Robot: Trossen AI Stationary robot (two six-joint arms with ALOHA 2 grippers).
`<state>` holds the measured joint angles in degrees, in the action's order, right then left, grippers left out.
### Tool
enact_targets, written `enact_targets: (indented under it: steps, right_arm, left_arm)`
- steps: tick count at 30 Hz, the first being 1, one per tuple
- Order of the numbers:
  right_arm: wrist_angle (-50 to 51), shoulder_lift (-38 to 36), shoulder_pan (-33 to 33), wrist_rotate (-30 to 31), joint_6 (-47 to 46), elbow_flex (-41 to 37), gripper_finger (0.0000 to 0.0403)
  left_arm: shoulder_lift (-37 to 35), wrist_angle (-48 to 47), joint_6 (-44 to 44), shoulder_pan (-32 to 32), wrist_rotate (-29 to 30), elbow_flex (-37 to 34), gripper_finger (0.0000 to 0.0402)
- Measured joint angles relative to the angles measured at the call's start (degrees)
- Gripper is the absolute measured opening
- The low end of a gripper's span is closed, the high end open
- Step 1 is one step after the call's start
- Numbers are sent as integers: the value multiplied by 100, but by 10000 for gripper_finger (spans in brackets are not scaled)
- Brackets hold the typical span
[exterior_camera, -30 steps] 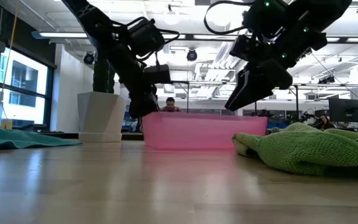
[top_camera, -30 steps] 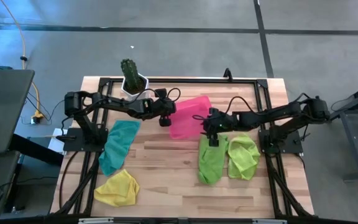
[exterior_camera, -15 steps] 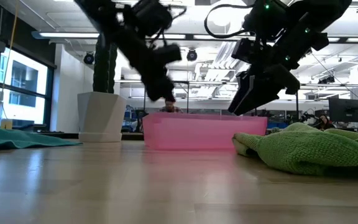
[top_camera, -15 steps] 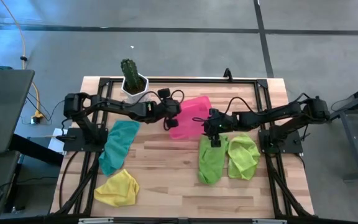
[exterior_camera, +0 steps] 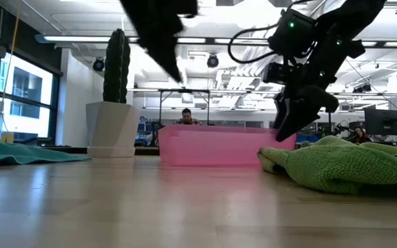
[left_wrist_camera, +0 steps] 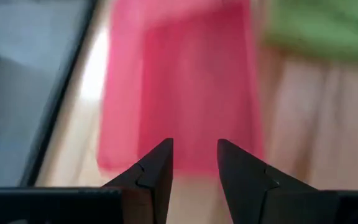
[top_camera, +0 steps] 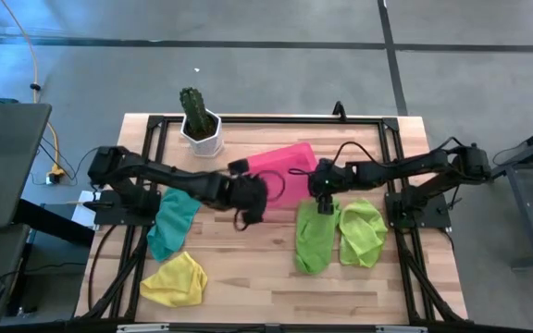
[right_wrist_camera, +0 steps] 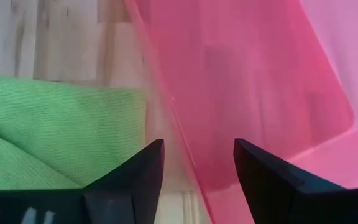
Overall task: Roll microfiber towels into tight, uniform cylinder then place into a basket
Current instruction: Roll the green microfiber cloth
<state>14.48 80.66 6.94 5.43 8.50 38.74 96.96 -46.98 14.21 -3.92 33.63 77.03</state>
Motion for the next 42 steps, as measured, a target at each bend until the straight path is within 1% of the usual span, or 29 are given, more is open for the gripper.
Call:
enact_targets:
  steps: [2, 4, 9, 11, 15, 18, 25, 33, 35, 37, 40, 42]
  right_arm:
    - [4, 0, -4, -1, 14, 0, 161]
    - [4, 0, -7, -7, 34, 0, 130]
    - [42, 2, -4, -40, 39, 0, 27]
    - [69, 2, -11, -51, -90, 0, 8]
    - [107, 2, 75, 31, -560, 0, 18]
    - [164, 0, 272, 151, -513, 4, 5]
    - [302, -7, 873, 155, 568, 11, 7]
    - [365, -5, 1543, 183, 1261, 11, 5]
    - [397, -4, 1631, 56, 1371, 11, 5]
    - [473, -4, 1674, -220, 1407, 11, 8]
    - [610, -4, 1624, -602, 1352, 11, 19]
    - [670, -4, 1551, -710, 1360, 11, 27]
  left_arm:
    - [-61, -425, 511, -192, 4, 61, 115]
    - [-154, -908, 1042, -350, -1, 43, 115]
    - [-364, -1383, 1899, -688, 48, 47, 115]
    - [-409, -1381, 2116, -794, 92, 56, 115]
    - [-575, -1477, 2539, -982, 183, 62, 115]
    - [-652, -1564, 2621, -1083, 351, 48, 115]
    - [-707, -1624, 2617, -1089, 476, 51, 115]
    - [-702, -1626, 2586, -1091, 476, 51, 115]
    - [-702, -1626, 2569, -1091, 476, 51, 115]
    - [-702, -1627, 2569, -1091, 476, 51, 115]
    - [-702, -1628, 2569, -1089, 476, 51, 115]
    - [-702, -1628, 2569, -1089, 476, 51, 115]
